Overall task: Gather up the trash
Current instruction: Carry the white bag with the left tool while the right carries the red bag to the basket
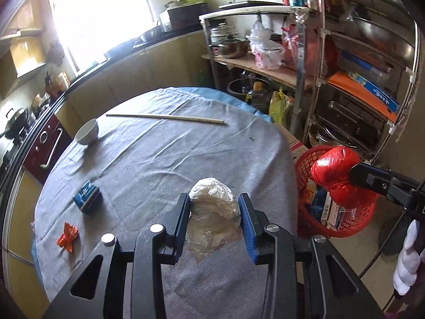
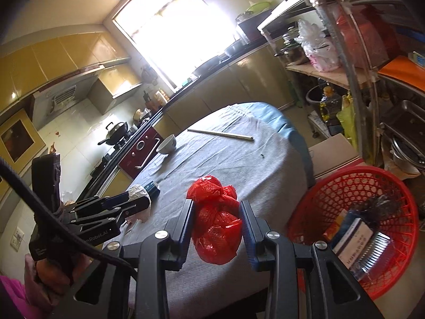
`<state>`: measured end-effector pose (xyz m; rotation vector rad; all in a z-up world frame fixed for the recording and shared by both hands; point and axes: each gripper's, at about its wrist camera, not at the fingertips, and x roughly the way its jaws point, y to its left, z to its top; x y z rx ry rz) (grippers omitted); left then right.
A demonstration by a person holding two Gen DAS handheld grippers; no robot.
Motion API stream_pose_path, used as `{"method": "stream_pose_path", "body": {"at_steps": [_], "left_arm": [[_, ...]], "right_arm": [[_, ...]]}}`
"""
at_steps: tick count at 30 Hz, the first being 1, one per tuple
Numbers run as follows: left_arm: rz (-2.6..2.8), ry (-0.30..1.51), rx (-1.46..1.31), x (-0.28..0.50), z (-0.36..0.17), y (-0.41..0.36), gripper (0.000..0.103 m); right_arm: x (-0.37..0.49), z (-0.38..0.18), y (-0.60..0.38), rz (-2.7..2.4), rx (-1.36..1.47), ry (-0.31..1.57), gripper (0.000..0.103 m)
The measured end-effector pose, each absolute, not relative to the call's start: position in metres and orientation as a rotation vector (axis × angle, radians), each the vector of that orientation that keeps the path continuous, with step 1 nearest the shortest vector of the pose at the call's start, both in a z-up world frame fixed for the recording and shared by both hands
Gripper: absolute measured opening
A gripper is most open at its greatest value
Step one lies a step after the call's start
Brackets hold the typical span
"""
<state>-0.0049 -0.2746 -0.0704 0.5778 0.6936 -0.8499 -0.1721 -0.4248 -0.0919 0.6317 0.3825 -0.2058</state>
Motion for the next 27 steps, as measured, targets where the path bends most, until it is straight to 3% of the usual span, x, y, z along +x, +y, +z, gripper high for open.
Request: {"method": "stream_pose_path", "body": {"at_steps": [27], "left_arm": [[-0.981, 0.607, 0.693, -0.056, -0.074, -0.344, 0.039]], "right_arm": [[-0.253, -0.094, -0.471, -0.391, 0.687, 0.298, 0.037]]}}
